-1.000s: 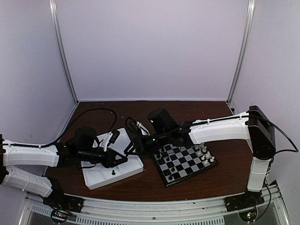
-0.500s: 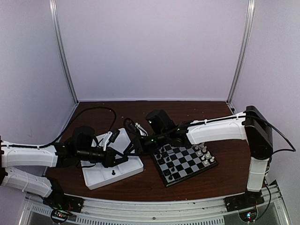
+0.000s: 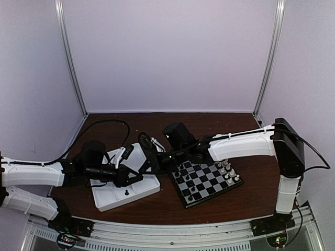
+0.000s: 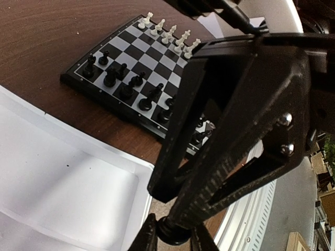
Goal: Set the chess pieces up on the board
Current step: Pick up the chess piece from the storage box.
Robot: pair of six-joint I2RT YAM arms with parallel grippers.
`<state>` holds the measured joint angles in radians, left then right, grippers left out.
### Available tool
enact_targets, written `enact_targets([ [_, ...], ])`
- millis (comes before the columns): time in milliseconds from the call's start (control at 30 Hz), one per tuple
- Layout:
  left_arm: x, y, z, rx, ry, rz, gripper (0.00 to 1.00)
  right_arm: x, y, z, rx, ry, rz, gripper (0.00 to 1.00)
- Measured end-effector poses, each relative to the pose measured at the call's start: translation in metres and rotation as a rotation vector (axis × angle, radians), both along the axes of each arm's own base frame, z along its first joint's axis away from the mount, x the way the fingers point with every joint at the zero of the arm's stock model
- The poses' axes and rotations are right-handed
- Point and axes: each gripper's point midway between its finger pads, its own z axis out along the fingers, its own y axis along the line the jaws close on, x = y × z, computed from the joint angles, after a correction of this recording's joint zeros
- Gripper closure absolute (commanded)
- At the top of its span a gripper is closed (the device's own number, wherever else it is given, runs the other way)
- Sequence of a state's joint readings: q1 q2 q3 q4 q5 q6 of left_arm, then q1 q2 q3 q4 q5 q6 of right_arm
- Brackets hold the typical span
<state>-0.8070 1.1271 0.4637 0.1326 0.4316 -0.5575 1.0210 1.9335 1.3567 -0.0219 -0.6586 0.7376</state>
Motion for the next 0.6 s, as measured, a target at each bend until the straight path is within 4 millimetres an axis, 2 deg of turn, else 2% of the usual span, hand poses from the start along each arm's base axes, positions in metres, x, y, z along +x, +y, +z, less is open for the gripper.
enact_targets([
  [67, -0.0002, 0.0003, -0.0006, 0.002, 0.001, 0.000, 0.81, -0.0001, -0.0001, -0.0002, -0.001, 0.000, 0.001, 0.81],
  [167, -0.0004, 0.0005, -0.0011, 0.004, 0.001, -0.001, 0.81, -0.0005, 0.0000, -0.0002, -0.001, 0.000, 0.002, 0.74],
  [300, -0.0006, 0.0006, -0.0014, 0.006, 0.003, -0.002, 0.81, -0.0006, -0.0011, -0.0003, -0.002, 0.000, 0.000, 0.72],
  [600, -0.0011, 0.0005, -0.0015, 0.006, 0.001, -0.005, 0.81, -0.0033, -0.0056, 0.0080, 0.008, -0.013, 0.004, 0.84],
])
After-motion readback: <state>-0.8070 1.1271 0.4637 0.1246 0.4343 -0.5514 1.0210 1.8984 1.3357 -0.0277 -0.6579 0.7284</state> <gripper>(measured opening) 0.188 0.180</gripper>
